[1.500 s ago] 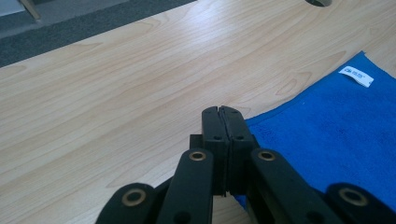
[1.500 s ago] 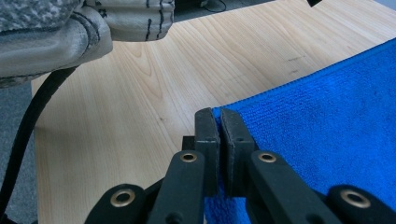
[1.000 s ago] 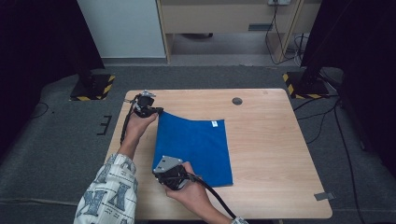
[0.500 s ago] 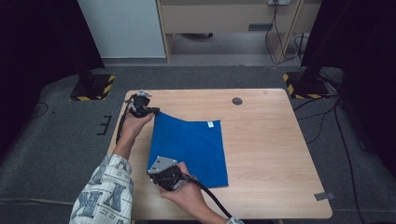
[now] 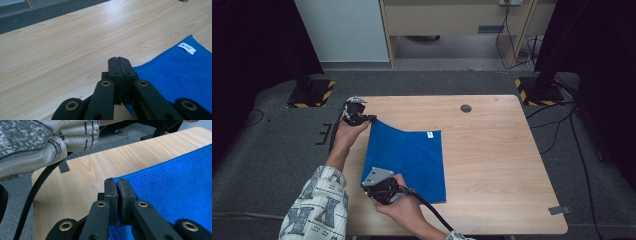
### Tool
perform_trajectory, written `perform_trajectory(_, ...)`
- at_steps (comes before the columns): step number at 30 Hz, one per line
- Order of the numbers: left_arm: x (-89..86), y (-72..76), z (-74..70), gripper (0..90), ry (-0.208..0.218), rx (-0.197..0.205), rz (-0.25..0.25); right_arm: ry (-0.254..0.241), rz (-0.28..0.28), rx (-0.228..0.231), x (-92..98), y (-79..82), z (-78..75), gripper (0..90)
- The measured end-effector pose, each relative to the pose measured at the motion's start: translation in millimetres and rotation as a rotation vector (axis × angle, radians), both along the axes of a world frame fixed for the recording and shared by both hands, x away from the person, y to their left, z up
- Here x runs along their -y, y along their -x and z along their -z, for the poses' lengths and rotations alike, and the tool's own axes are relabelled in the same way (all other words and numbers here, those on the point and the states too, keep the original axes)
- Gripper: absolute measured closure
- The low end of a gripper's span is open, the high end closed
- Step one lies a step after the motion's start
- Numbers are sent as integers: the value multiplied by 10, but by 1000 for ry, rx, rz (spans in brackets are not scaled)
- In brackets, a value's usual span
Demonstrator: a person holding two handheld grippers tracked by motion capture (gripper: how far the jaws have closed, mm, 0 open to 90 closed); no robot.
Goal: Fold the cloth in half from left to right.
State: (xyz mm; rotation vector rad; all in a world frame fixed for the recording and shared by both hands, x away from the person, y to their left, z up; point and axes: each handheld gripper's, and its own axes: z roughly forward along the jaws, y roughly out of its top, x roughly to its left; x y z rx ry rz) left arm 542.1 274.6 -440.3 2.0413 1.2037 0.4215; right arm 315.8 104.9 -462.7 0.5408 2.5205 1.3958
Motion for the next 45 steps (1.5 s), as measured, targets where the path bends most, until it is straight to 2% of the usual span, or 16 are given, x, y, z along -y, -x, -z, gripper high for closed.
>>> perform_trajectory(9,354,-90,66,895,6,-19,23,11,30,3,280,-21,42,871)
perform_trajectory(13,565,-99,108,895,35,-22,43,22,44,8,453,-5,79,871)
perform_trajectory(16,721,-101,148,894,20,-25,66,31,58,4,596,13,103,871)
perform_trajectory(18,806,-106,163,895,43,-30,76,40,63,4,675,31,128,871)
perform_trajectory(22,918,-118,192,894,41,-31,83,31,82,-11,816,31,139,871)
perform_trajectory(27,1040,-136,227,894,57,-43,88,41,92,5,966,53,103,870)
perform_trajectory(32,1176,-149,272,894,66,-46,94,20,113,7,1106,77,133,870)
perform_trajectory(33,1260,-155,298,894,63,-47,99,18,119,1,1136,72,152,869)
perform_trajectory(38,1410,-170,322,894,59,-47,116,20,134,-17,1243,64,217,869)
perform_trajectory(40,1459,-179,318,894,39,-49,124,21,139,-21,1290,60,230,869)
perform_trajectory(45,1570,-191,274,894,40,-44,133,20,156,-26,1399,61,252,869)
